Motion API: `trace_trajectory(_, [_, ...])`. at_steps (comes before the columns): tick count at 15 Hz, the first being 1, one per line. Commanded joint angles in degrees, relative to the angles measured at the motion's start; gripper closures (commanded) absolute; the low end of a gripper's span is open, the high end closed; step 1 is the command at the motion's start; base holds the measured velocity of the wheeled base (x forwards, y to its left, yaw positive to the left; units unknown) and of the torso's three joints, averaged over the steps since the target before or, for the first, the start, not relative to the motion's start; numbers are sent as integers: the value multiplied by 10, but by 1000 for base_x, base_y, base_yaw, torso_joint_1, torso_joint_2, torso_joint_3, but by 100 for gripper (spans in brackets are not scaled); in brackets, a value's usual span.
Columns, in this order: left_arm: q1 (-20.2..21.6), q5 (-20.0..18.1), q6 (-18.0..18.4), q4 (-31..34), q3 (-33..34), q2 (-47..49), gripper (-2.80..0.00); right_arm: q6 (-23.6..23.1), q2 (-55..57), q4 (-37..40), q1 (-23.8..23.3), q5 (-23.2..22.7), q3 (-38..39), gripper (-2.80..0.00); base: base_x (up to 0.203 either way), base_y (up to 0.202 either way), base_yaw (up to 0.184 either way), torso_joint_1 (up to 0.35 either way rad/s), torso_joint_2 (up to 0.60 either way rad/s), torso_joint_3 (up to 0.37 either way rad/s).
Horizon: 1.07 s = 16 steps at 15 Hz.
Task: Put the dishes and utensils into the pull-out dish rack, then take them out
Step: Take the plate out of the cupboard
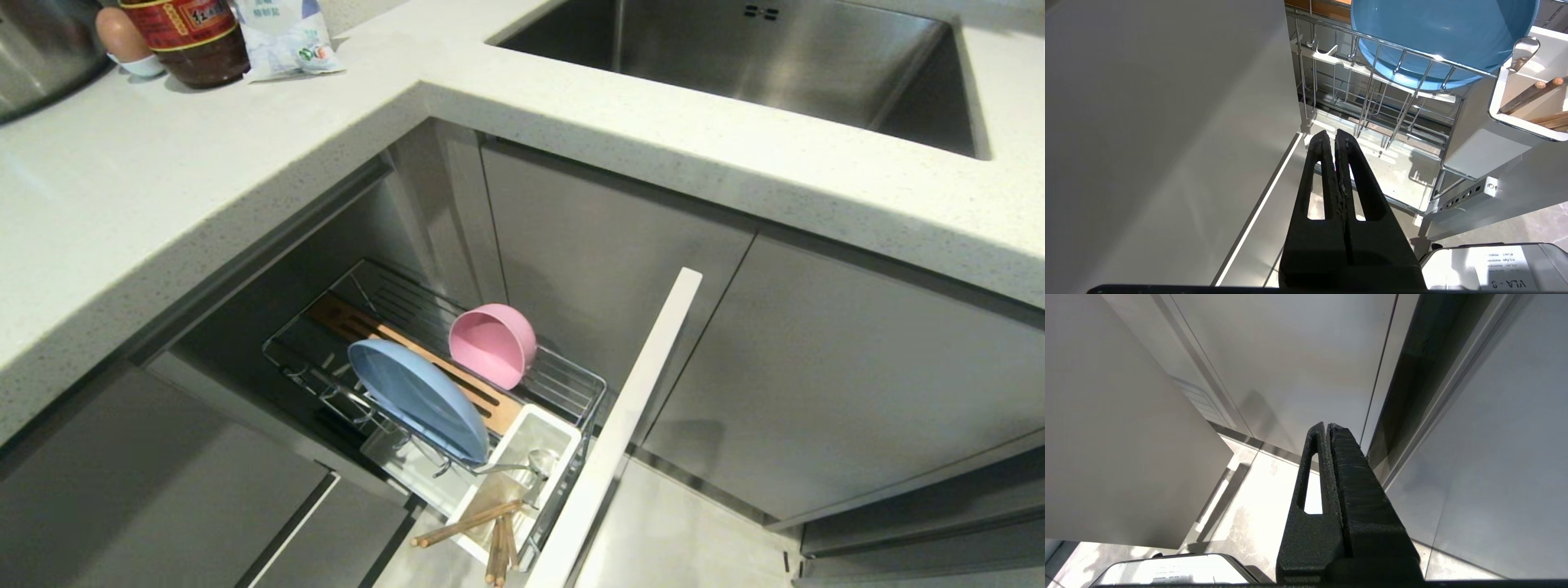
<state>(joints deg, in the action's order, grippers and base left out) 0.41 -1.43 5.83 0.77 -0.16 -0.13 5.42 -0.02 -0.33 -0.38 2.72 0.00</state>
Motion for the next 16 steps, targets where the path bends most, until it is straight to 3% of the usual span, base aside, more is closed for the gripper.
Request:
trace_trajectory(1, [0,0,0,0,1,1,0,0,-2,0,0,0,0,0,0,0,0,0,0,0])
trace_trajectory(16, [0,0,0,0,0,1,0,0,-2,0,0,0,0,0,0,0,0,0,0,0])
